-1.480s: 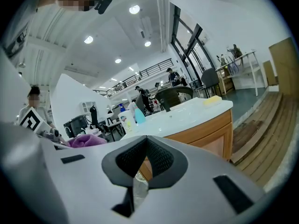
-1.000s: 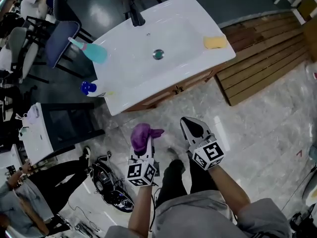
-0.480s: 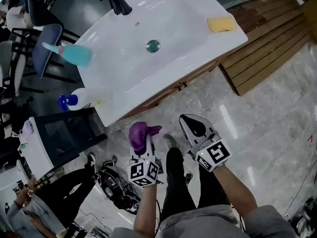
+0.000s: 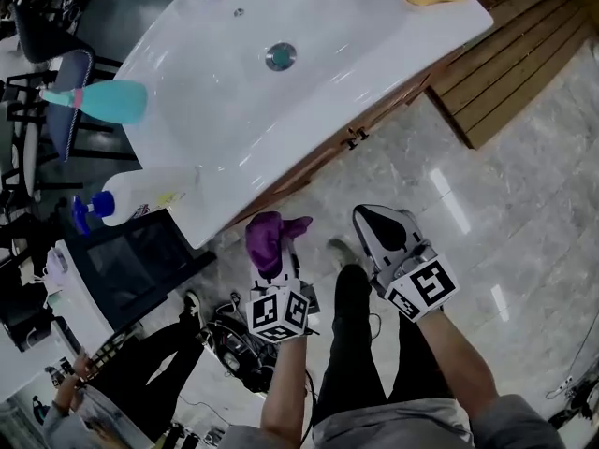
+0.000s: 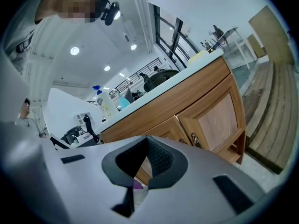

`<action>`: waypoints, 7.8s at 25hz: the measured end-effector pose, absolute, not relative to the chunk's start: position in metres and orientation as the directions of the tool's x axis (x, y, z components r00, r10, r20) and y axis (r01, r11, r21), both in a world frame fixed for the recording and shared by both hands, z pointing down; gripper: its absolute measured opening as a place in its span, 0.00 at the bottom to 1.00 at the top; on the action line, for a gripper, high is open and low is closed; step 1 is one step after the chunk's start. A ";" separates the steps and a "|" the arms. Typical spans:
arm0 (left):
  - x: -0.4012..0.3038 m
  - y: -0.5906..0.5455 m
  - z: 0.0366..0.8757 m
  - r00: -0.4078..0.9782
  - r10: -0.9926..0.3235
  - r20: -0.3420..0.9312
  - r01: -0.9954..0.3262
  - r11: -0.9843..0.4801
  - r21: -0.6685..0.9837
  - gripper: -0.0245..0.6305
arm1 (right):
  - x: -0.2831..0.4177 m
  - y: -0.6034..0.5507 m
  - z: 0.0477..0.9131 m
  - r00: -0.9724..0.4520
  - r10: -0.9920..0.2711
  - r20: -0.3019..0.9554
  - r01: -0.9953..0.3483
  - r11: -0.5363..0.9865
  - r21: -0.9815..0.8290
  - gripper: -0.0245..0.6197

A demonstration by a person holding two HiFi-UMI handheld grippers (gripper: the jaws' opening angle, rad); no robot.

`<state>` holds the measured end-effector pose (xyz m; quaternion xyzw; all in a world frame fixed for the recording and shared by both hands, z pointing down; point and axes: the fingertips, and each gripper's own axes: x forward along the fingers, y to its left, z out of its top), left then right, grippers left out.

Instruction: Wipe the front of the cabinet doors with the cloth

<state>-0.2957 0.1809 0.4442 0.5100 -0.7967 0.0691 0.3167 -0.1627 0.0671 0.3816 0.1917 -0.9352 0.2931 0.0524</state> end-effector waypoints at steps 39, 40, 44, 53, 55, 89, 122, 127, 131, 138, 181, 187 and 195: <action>-0.295 0.102 0.479 -0.171 -0.764 0.622 -0.939 0.318 0.133 0.16 | -0.124 0.026 0.435 -0.859 -0.480 0.177 -0.479 0.631 -0.610 0.05; -0.293 0.099 0.479 -0.168 -0.765 0.622 -0.940 0.315 0.133 0.16 | -0.122 0.025 0.435 -0.858 -0.482 0.178 -0.481 0.630 -0.610 0.05; -0.286 0.088 0.479 -0.152 -0.768 0.622 -0.946 0.295 0.133 0.16 | -0.114 0.019 0.436 -0.850 -0.493 0.184 -0.492 0.621 -0.610 0.05; -0.266 0.058 0.479 -0.114 -0.774 0.623 -0.957 0.254 0.142 0.16 | -0.095 0.000 0.439 -0.828 -0.527 0.190 -0.520 0.596 -0.612 0.05; -0.262 0.052 0.479 -0.107 -0.774 0.624 -0.958 0.248 0.143 0.16 | -0.090 -0.004 0.440 -0.824 -0.532 0.194 -0.525 0.590 -0.613 0.05; -0.153 -0.021 0.461 0.158 -0.823 0.546 -0.971 -0.030 0.237 0.16 | -0.045 -0.031 0.448 -0.751 -0.626 0.208 -0.596 0.509 -0.621 0.05; -0.210 0.113 0.523 0.055 -0.777 0.627 -0.968 0.113 0.226 0.16 | -0.108 0.057 0.478 -0.814 -0.531 0.236 -0.550 0.574 -0.607 0.05; -0.234 0.126 0.543 0.034 -0.759 0.651 -0.969 0.135 0.208 0.16 | -0.114 0.068 0.487 -0.810 -0.531 0.248 -0.556 0.562 -0.612 0.05; -0.252 0.136 0.557 0.021 -0.741 0.671 -0.962 0.167 0.215 0.16 | -0.118 0.074 0.492 -0.807 -0.531 0.259 -0.563 0.556 -0.611 0.05; -0.281 0.150 0.580 -0.015 -0.704 0.710 -0.946 0.241 0.219 0.16 | -0.121 0.077 0.499 -0.799 -0.536 0.270 -0.573 0.547 -0.610 0.05; -0.316 0.131 0.591 -0.062 -0.671 0.739 -0.918 0.329 0.221 0.16 | -0.114 0.055 0.505 -0.769 -0.575 0.279 -0.601 0.501 -0.623 0.05; -0.310 0.122 0.590 -0.054 -0.675 0.736 -0.921 0.318 0.224 0.16 | -0.108 0.050 0.505 -0.762 -0.584 0.279 -0.606 0.492 -0.625 0.05; -0.302 0.108 0.587 -0.041 -0.679 0.733 -0.924 0.304 0.231 0.16 | -0.098 0.041 0.505 -0.749 -0.599 0.283 -0.618 0.477 -0.625 0.05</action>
